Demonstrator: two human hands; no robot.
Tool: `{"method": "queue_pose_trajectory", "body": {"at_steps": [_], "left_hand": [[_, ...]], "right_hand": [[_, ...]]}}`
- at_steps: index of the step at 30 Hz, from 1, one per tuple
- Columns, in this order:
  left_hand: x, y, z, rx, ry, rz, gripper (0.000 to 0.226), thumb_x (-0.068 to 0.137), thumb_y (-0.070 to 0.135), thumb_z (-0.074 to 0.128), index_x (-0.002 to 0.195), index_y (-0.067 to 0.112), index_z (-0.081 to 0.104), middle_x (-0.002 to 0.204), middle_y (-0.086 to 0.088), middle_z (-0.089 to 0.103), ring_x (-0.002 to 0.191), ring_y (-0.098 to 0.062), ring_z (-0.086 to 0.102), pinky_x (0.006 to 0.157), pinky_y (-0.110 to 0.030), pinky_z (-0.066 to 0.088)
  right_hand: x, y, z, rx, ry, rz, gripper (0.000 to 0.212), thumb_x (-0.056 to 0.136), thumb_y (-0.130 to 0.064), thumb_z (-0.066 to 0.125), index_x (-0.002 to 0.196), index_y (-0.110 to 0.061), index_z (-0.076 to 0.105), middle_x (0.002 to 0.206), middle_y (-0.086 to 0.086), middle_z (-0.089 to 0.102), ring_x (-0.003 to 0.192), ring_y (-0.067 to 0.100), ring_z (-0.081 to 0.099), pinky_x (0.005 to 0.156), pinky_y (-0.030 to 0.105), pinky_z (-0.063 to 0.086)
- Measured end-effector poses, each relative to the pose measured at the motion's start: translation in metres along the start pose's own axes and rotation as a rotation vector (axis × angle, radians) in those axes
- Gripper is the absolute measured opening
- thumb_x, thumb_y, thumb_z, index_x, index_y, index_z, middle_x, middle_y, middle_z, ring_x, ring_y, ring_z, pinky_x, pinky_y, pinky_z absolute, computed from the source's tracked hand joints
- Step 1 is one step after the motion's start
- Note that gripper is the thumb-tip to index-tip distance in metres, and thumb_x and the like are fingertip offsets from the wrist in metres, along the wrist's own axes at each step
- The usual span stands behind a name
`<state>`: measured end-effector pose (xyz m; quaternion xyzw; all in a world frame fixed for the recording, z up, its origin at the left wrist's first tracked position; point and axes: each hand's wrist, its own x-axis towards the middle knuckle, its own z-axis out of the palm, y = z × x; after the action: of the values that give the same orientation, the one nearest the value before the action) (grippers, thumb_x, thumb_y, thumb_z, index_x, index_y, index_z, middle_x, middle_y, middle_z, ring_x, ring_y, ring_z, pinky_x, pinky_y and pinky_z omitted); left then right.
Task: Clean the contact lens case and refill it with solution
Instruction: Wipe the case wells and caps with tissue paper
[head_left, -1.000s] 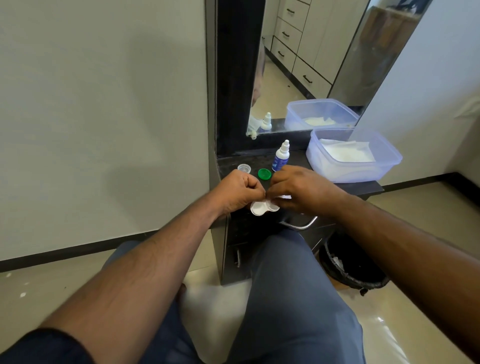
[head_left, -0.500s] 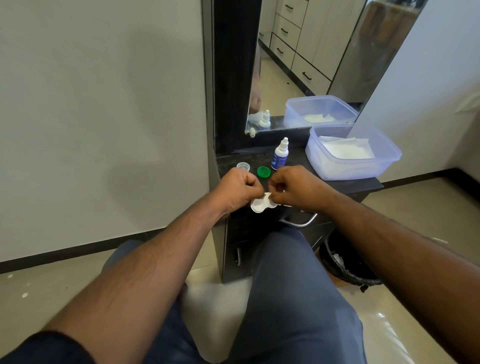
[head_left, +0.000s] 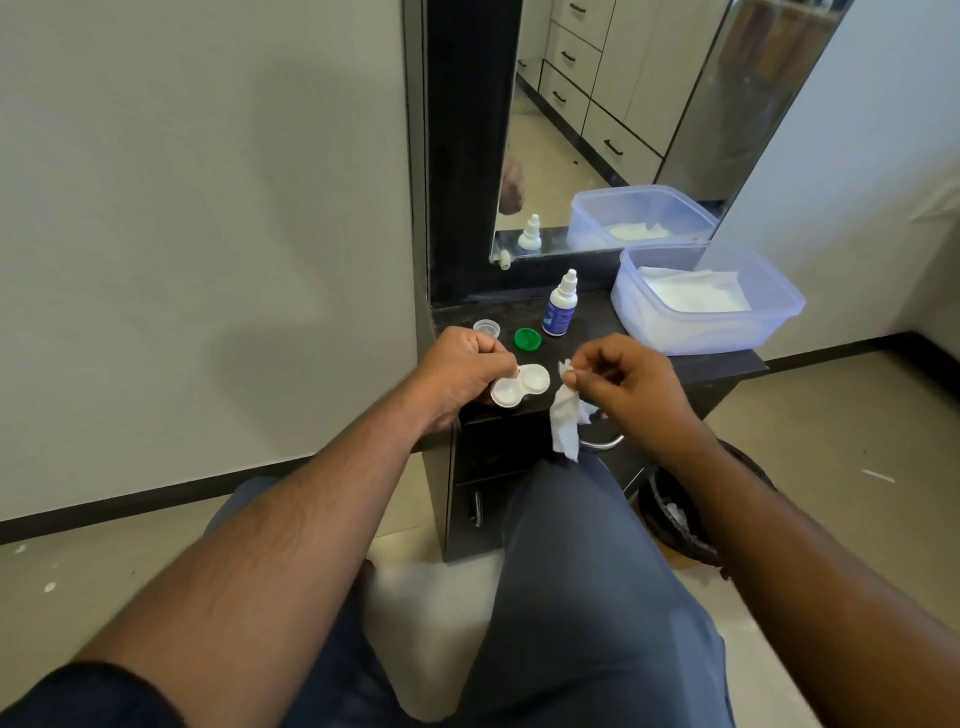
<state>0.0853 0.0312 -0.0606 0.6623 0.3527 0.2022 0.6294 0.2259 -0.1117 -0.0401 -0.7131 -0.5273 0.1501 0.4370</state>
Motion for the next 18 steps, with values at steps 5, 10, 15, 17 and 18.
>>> {"method": "queue_pose_trajectory", "body": {"at_steps": [5,10,15,17,18], "left_hand": [[0.001,0.008,-0.007,0.006,-0.212,-0.109,0.007,0.077,0.0,0.065,0.074,0.002,0.07,0.079,-0.021,0.071,0.072,-0.029,0.069,0.066,-0.034,0.057],[-0.004,0.021,-0.008,0.059,-0.339,-0.161,0.008,0.086,-0.002,0.057,0.086,-0.004,0.064,0.086,-0.024,0.069,0.066,-0.023,0.069,0.054,-0.025,0.056],[-0.001,0.021,-0.008,0.081,-0.372,-0.183,0.008,0.085,-0.001,0.057,0.084,-0.002,0.065,0.084,-0.02,0.07,0.069,-0.023,0.07,0.058,-0.026,0.057],[0.001,0.018,-0.01,0.051,-0.351,-0.187,0.009,0.085,-0.001,0.058,0.082,0.001,0.066,0.088,-0.018,0.07,0.073,-0.023,0.071,0.063,-0.029,0.059],[0.001,0.017,-0.011,0.042,-0.341,-0.189,0.009,0.085,-0.001,0.059,0.081,0.002,0.067,0.089,-0.018,0.07,0.074,-0.022,0.071,0.065,-0.03,0.059]], "right_hand": [[0.016,-0.004,-0.009,-0.639,-0.285,-0.695,0.016,0.075,-0.002,0.076,0.09,-0.007,0.07,0.087,0.009,0.066,0.077,0.028,0.064,0.064,0.03,0.052],[0.023,-0.007,-0.014,-0.761,-0.406,-0.919,0.034,0.063,0.004,0.08,0.095,-0.003,0.071,0.088,0.014,0.068,0.073,0.031,0.064,0.061,0.033,0.054],[0.021,-0.003,-0.009,-0.824,-0.404,-0.981,0.025,0.067,-0.005,0.078,0.091,-0.003,0.069,0.081,0.012,0.064,0.066,0.028,0.057,0.057,0.033,0.048],[0.018,-0.001,-0.005,-0.819,-0.362,-0.956,0.017,0.071,-0.006,0.077,0.085,-0.003,0.068,0.076,0.011,0.062,0.063,0.027,0.054,0.055,0.032,0.045],[0.017,0.0,-0.003,-0.813,-0.346,-0.946,0.012,0.072,-0.006,0.076,0.081,-0.003,0.068,0.074,0.011,0.061,0.062,0.026,0.053,0.054,0.031,0.043]]}}
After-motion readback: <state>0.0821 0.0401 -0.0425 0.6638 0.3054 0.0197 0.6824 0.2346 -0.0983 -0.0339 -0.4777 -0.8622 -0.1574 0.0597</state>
